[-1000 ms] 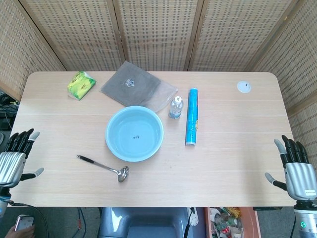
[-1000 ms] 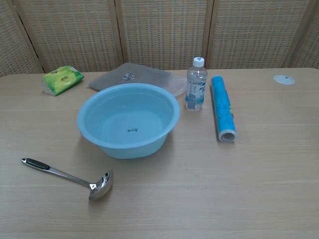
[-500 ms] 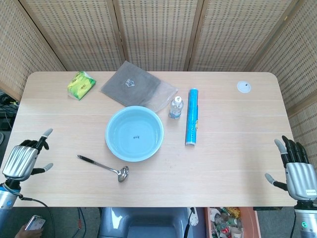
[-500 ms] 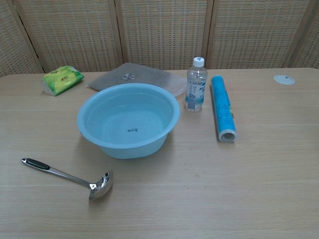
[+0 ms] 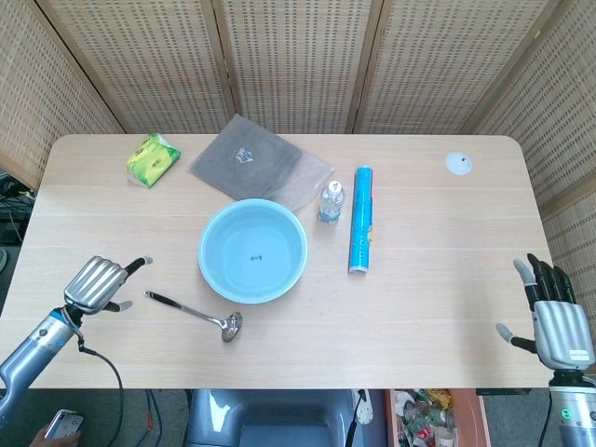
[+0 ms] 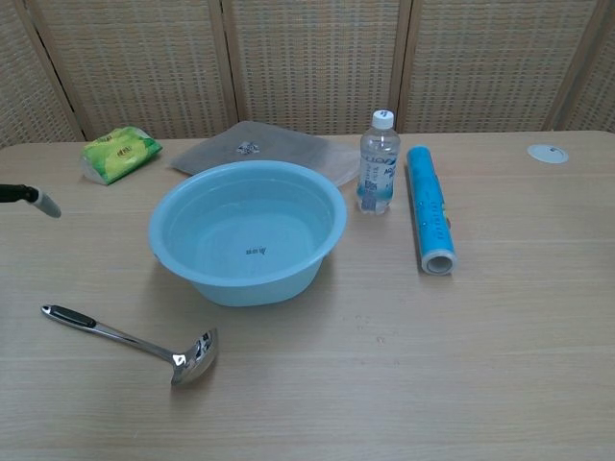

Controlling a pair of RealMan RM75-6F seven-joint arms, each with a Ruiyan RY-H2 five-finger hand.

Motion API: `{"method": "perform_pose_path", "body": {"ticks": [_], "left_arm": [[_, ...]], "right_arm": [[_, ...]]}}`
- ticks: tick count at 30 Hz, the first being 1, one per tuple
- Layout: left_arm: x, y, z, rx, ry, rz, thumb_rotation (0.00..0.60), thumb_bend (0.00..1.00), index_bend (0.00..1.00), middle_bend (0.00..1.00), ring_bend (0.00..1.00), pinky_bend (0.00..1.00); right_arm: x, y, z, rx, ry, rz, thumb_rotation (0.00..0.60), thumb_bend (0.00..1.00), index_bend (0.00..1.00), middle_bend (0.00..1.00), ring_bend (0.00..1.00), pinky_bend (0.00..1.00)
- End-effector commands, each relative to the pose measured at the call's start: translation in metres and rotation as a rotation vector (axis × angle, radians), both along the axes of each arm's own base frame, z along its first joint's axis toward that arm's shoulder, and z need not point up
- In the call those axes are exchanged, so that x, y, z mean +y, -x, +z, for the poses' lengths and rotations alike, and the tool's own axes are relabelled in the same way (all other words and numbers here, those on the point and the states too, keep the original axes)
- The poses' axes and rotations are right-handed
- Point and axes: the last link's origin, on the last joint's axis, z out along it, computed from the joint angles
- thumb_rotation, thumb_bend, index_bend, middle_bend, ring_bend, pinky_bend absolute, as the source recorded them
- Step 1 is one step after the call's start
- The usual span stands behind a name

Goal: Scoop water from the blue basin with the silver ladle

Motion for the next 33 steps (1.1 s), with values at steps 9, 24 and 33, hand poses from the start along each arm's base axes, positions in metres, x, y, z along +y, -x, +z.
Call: {"method": "perform_pose_path", "body": {"ticks": [9, 24, 33], "left_arm": [[0.007, 0.010, -0.038, 0.044, 0.116, 0.045, 0.600, 0.29, 0.38, 1.00, 1.00, 1.00], [0.008, 0.009, -0.056, 0.064, 0.141, 0.066, 0.600, 0.37, 0.45, 1.00, 1.00, 1.00], [0.010, -0.001, -0.072, 0.085, 0.161, 0.049, 0.600, 0.37, 0.45, 1.00, 1.00, 1.00]], "right_arm": [[-0.005, 0.004, 0.000, -0.006, -0.017, -0.026, 0.600, 0.00, 0.00, 0.00, 0.00, 0.00], [-0.006, 0.007, 0.001, -0.026, -0.031, -0.046, 0.600, 0.00, 0.00, 0.00, 0.00, 0.00], [-0.007, 0.008, 0.000, -0.034, -0.036, -0.053, 0.600, 0.00, 0.00, 0.00, 0.00, 0.00]]}}
